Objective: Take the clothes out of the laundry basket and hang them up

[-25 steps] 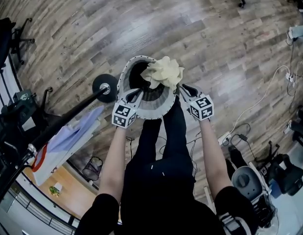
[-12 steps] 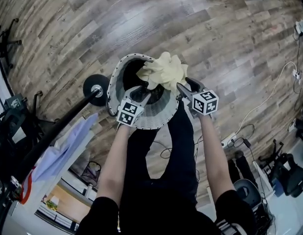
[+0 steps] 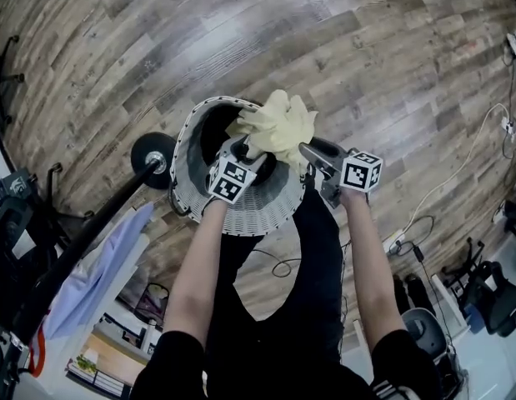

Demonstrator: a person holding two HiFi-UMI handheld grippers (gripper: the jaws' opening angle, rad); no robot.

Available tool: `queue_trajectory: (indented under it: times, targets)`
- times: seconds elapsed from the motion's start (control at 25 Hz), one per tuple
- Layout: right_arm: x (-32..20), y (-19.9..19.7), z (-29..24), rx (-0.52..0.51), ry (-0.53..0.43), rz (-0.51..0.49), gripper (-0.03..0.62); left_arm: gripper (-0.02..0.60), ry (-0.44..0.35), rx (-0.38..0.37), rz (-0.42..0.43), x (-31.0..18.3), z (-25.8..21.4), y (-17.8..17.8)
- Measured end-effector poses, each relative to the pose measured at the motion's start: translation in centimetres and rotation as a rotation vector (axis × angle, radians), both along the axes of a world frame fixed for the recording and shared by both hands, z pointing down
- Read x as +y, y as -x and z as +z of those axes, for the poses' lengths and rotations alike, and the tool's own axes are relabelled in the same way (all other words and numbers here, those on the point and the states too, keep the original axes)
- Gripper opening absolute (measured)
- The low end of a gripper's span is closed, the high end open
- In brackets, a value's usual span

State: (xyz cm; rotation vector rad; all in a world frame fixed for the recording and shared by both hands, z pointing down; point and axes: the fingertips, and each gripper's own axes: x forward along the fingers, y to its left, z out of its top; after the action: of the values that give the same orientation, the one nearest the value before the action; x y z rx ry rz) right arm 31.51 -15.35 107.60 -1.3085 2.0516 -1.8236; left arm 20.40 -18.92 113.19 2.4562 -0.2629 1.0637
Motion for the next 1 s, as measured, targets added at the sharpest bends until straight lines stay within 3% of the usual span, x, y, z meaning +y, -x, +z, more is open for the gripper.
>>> queue_trajectory:
  times: [0.08,0.16,0.4,0.76,1.0]
  targets:
    - [-0.1,0.5,-0.7,0.003,-0.024,-0.032,0.150,0.279,0.008,0.003,0.020,0.3,0.3,-1.1]
    - [0.1,0.9,-1.3,0.078,-0.047,-0.081,0.095,0.278,0.006,0.011,0.038,0.7,0.0,-2.2]
    - [0.4,1.0,-3.7,0.206,-0.081,-0.113,0.054,0.278,0.026,-0.003,0.011,1.8,-1.9,-1.8]
    - [0.8,2.5,-13.8,0.129,-0.198,-0.127,0.049,0.278,0.033,-0.025,-0.004,4.2,-8.8,1.3]
    - [-0.3,5.1,-25.6,0.047,-0.336,-0.211,0.049,0.295,-0.017,-0.013,0.001,4.7,-14.7,2.3]
